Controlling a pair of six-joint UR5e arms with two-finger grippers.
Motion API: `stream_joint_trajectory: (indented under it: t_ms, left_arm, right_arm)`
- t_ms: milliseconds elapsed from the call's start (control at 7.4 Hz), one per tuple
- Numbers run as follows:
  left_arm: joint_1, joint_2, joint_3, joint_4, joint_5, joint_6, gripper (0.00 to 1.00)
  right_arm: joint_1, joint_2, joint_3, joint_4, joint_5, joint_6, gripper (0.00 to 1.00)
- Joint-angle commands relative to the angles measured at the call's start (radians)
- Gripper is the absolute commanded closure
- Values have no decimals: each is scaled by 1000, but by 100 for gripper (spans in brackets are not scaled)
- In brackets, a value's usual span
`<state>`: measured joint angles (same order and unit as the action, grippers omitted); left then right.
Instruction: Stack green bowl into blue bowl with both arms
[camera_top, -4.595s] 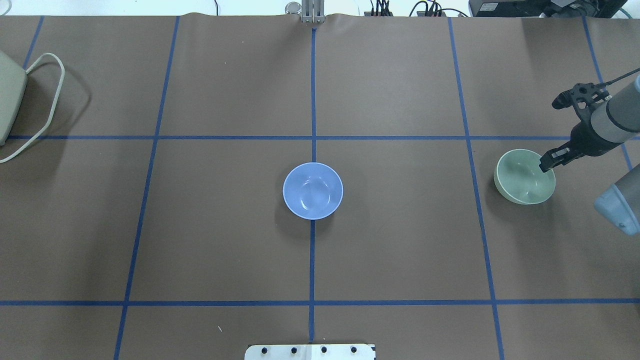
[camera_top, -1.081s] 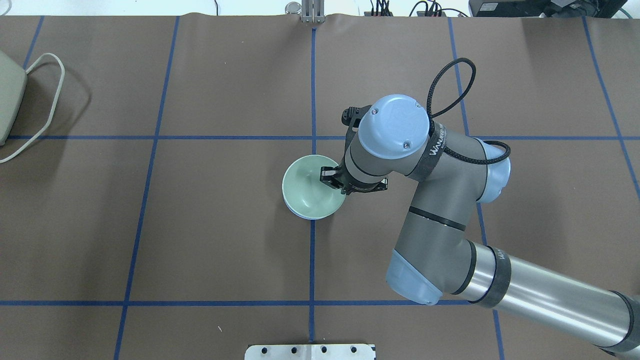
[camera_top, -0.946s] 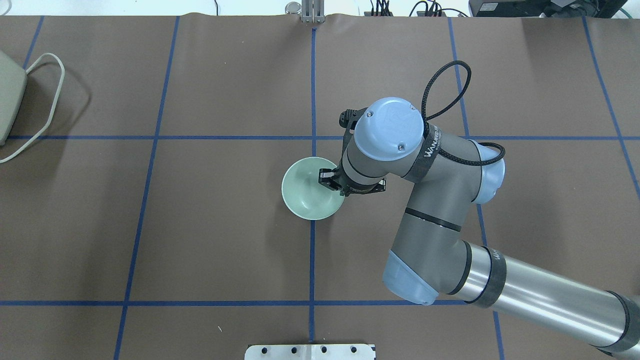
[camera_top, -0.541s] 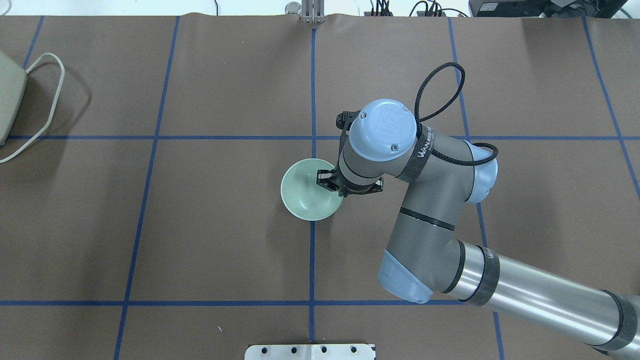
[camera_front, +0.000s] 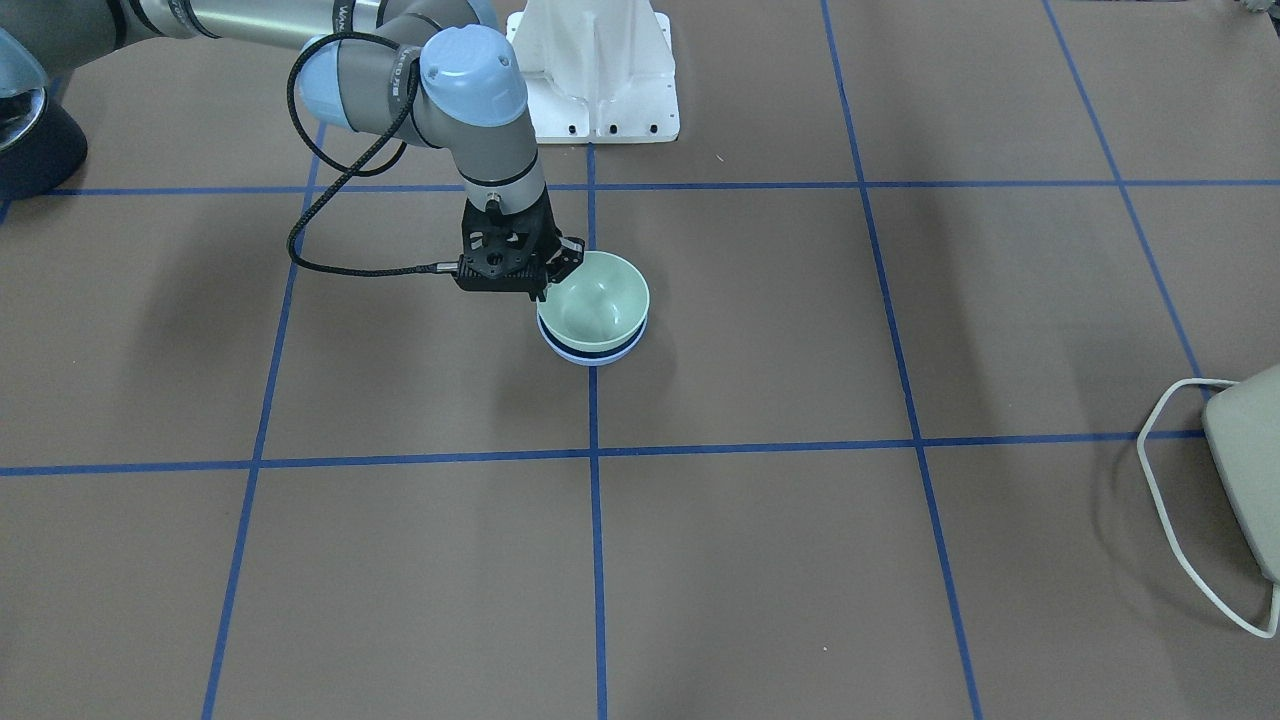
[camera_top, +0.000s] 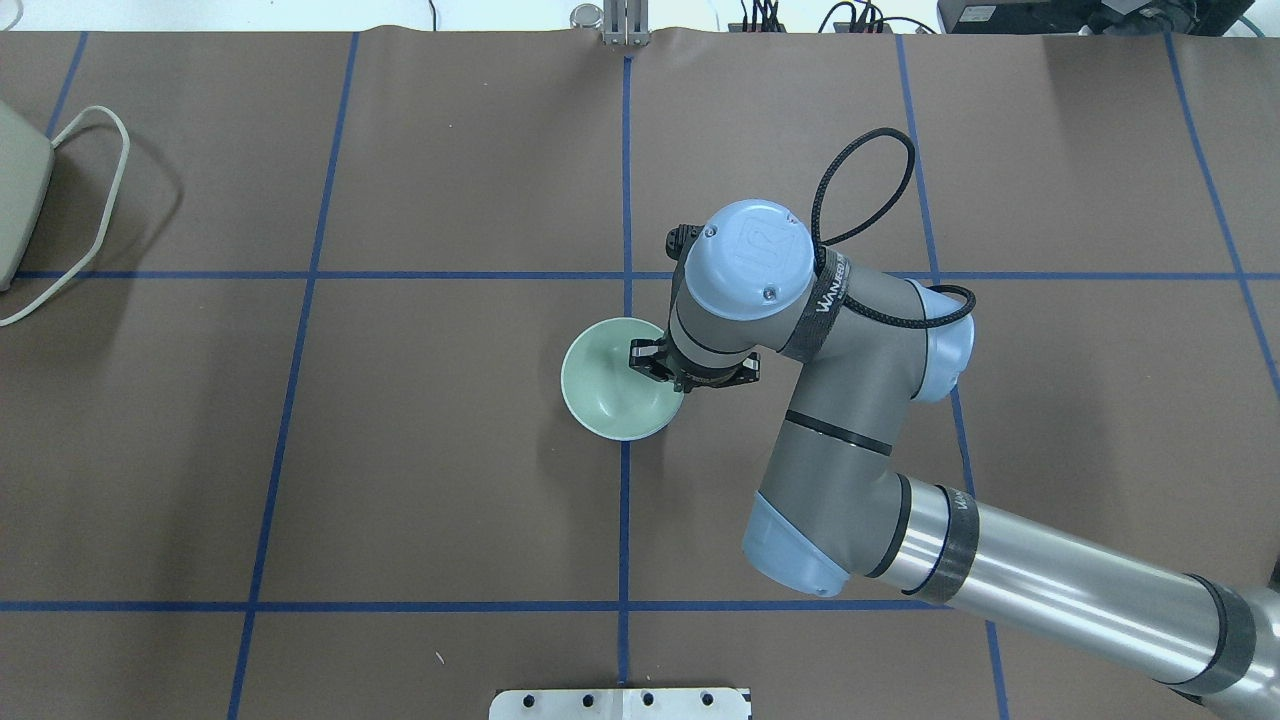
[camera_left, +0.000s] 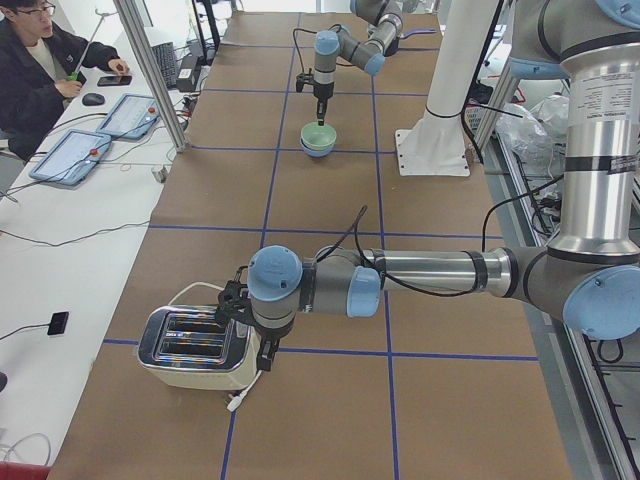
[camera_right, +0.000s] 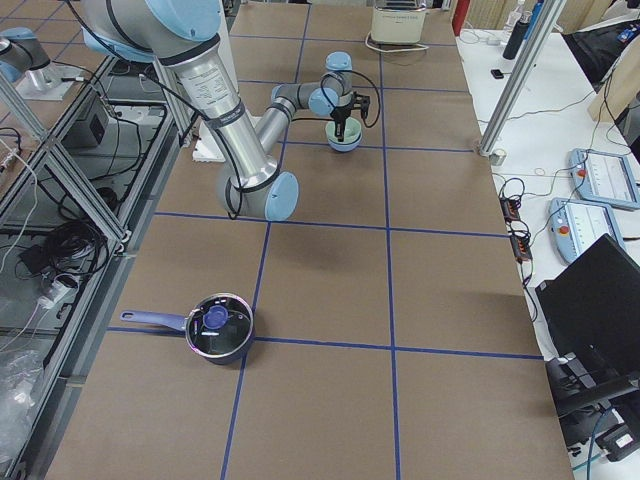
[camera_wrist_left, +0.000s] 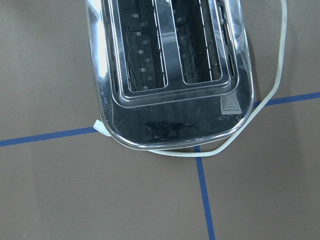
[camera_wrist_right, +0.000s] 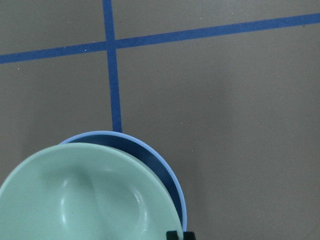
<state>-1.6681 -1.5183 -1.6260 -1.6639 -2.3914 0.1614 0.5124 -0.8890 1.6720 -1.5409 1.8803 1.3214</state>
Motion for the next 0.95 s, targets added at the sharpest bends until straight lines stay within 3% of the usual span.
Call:
stream_joint_trajectory:
  t_ms: [0, 541, 676, 811]
  left_arm:
    - [1, 7, 0, -16, 0, 0, 2]
    - [1, 7, 0, -17, -2, 0, 2]
    - [1, 7, 0, -17, 0, -2, 2]
    - [1, 7, 0, -17, -2, 0, 2]
  right_arm:
    - [0, -1, -23, 33, 0, 1, 100]
    - [0, -1, -29, 35, 2, -2, 100]
    - [0, -1, -29, 35, 2, -1, 66]
    - [0, -2, -26, 45, -3, 1, 1]
